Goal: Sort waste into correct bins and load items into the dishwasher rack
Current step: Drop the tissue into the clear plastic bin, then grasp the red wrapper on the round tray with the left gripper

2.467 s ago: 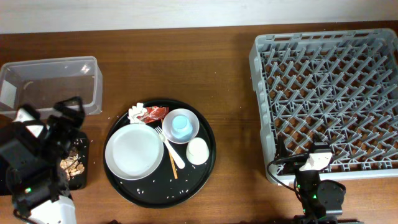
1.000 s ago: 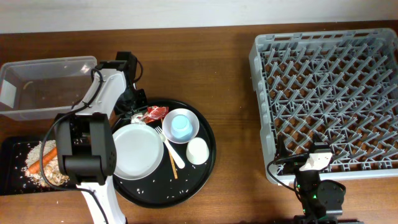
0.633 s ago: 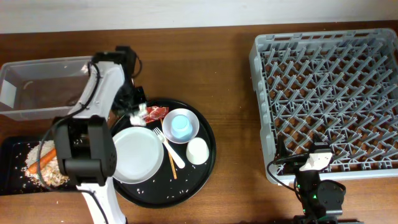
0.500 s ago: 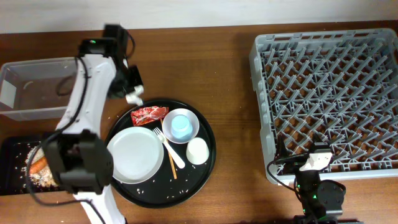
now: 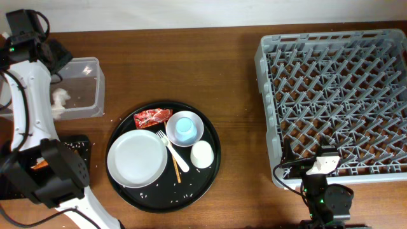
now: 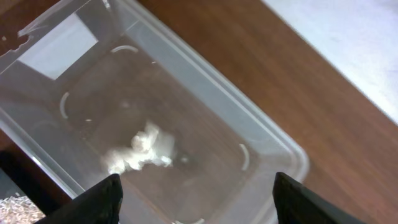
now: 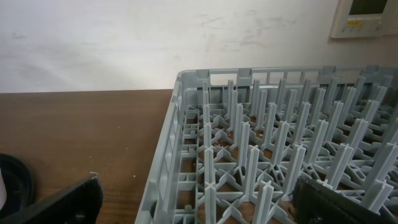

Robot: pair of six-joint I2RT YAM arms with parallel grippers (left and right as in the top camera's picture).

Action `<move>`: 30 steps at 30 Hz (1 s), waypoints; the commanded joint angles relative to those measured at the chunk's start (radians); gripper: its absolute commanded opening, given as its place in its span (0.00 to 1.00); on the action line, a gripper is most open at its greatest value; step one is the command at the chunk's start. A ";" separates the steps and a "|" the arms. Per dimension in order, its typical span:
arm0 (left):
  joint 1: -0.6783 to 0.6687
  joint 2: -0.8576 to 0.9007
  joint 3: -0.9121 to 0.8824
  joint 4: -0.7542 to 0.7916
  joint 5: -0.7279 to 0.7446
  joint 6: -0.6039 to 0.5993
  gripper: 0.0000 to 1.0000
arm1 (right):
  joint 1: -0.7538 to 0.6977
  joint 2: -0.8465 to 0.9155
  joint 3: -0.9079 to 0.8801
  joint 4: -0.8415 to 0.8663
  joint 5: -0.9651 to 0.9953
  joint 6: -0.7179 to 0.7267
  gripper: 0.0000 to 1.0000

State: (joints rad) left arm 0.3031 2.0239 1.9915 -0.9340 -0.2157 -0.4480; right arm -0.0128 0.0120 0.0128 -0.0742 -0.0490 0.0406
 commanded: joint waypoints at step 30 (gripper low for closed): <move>-0.484 -0.018 -0.545 0.045 0.193 -0.045 0.83 | 0.005 -0.006 -0.007 -0.001 0.002 -0.007 0.99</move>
State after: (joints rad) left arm -0.1783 2.0197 1.4773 -0.9173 -0.0059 -0.4763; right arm -0.0128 0.0120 0.0128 -0.0742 -0.0490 0.0402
